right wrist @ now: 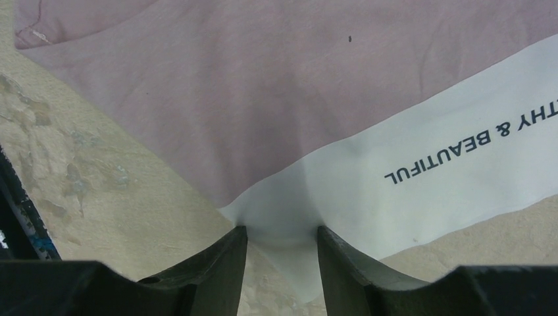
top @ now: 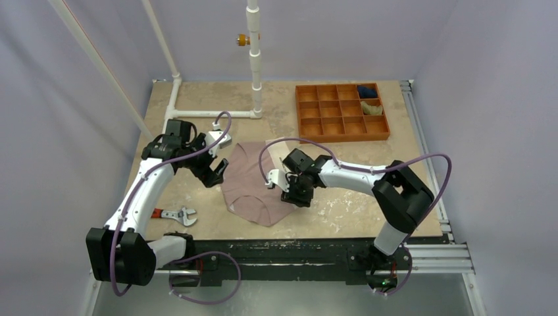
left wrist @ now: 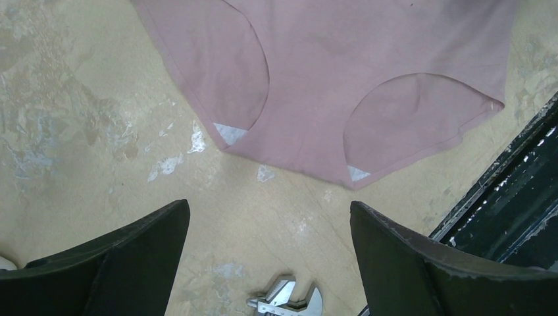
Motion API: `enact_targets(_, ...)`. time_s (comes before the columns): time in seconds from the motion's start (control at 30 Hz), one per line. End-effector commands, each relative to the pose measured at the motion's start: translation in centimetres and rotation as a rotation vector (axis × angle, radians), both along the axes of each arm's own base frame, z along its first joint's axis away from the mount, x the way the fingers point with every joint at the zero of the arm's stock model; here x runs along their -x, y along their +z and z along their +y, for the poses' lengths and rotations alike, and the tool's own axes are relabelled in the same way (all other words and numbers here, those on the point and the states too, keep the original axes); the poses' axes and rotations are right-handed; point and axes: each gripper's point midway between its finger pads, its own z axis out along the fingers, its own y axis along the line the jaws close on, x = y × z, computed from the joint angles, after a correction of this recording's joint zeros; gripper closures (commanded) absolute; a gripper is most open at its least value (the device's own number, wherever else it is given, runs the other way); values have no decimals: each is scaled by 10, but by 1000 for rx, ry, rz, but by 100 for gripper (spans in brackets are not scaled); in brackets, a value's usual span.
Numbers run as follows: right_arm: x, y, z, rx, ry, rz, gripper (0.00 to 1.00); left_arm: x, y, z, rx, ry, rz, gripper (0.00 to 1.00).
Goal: Roll the underwear
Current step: Fold the underwear at the center of the board.
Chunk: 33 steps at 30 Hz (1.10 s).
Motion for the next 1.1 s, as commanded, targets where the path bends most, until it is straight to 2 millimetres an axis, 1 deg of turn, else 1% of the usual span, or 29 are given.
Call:
enact_targets(0.0, 23, -10, -35, 120, -25, 68, 53, -7, 1, 4, -18, -6, -49, 9)
enact_targets(0.13, 21, 7, -28, 65, -21, 40, 47, -4, -1, -1, 5, -28, -46, 9)
enact_targets(0.23, 19, 17, -26, 37, -8, 13, 43, -3, 0, -4, 19, -35, -55, 9)
enact_targets(0.3, 17, 22, -26, 28, 7, -11, 43, -4, 0, -4, 20, -32, -60, 9)
enact_targets(0.4, 12, 23, -29, 36, 22, -50, 46, -4, 1, -4, 21, -30, -59, 9)
enact_targets(0.53, 6, 20, -33, 44, 35, -96, 49, -4, 0, -3, 15, -28, -58, 9)
enact_targets(0.8, -1, 3, -43, 97, 41, -143, 57, -3, -3, -1, 7, -22, -47, 9)
enact_targets(1.07, -1, -6, -47, 109, 45, -145, 62, -3, -5, -1, 7, -24, -43, 9)
